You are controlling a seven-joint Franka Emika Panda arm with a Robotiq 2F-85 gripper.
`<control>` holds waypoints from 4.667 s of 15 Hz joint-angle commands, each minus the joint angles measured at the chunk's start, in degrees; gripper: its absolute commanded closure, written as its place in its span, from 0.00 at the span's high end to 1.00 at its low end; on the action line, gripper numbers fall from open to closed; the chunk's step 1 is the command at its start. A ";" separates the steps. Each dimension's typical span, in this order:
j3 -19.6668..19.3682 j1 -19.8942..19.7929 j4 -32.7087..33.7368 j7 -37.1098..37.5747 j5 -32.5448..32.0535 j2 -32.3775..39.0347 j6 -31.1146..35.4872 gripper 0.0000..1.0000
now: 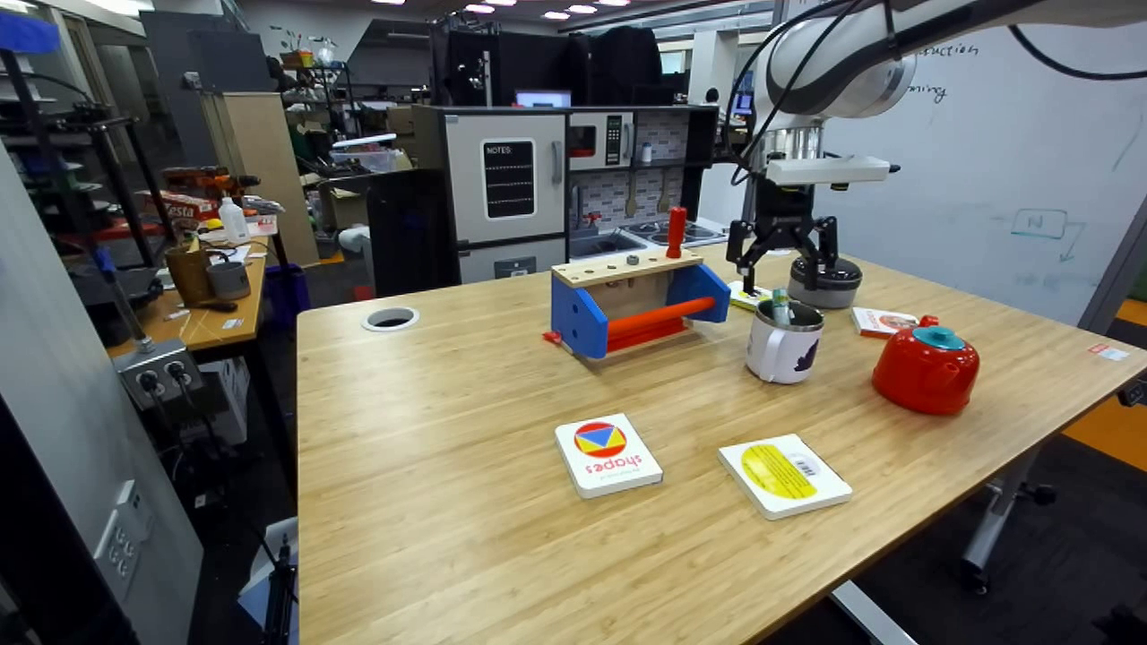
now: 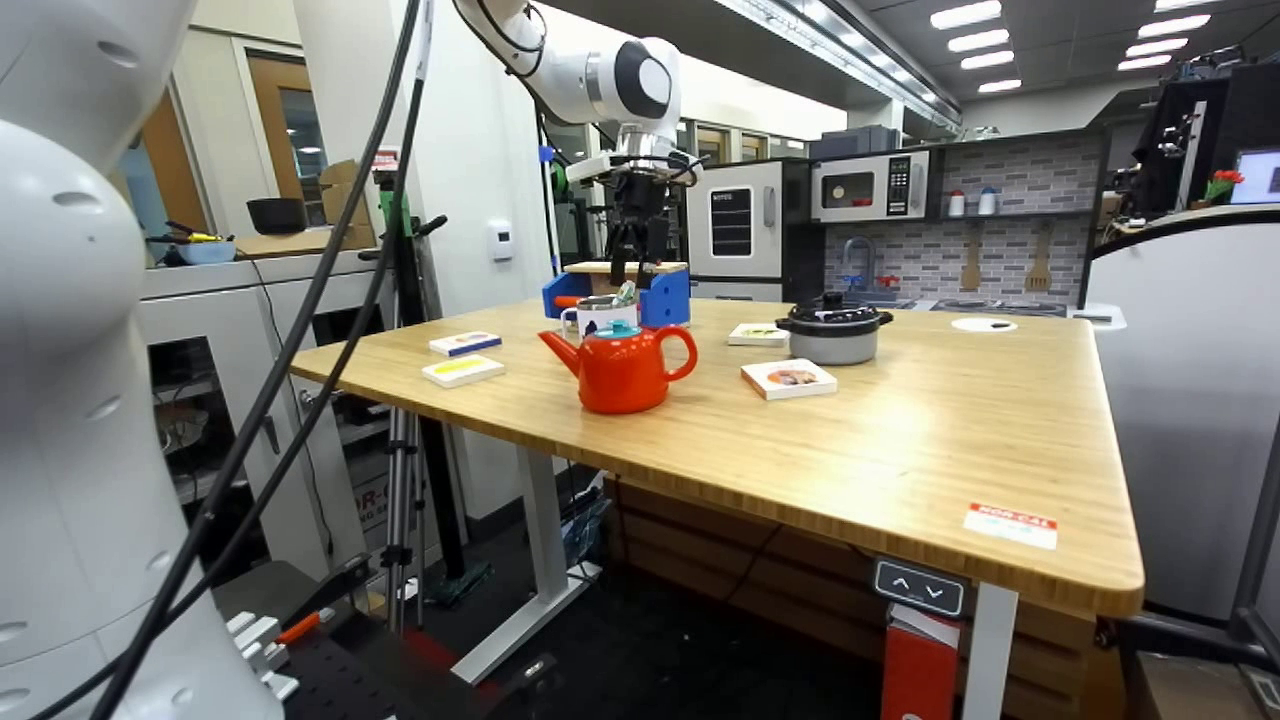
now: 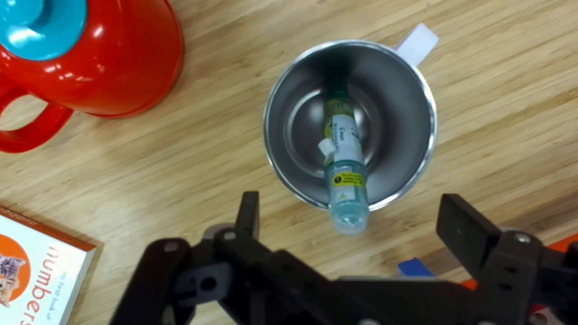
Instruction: Take the marker from the cup and put it on the table
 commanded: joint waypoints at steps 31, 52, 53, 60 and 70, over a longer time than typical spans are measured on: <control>0.13 -0.47 -0.27 -2.96 2.27 -0.36 -2.39 0.05; 0.51 0.71 -1.61 -5.44 0.58 -5.99 -3.43 0.05; 0.45 0.96 -1.80 -5.28 -0.04 -6.54 -3.15 0.05; 0.34 1.48 -2.73 -4.89 -3.74 -9.31 -1.64 0.05; 0.53 1.18 -2.91 -5.27 -5.35 -12.84 -1.21 0.05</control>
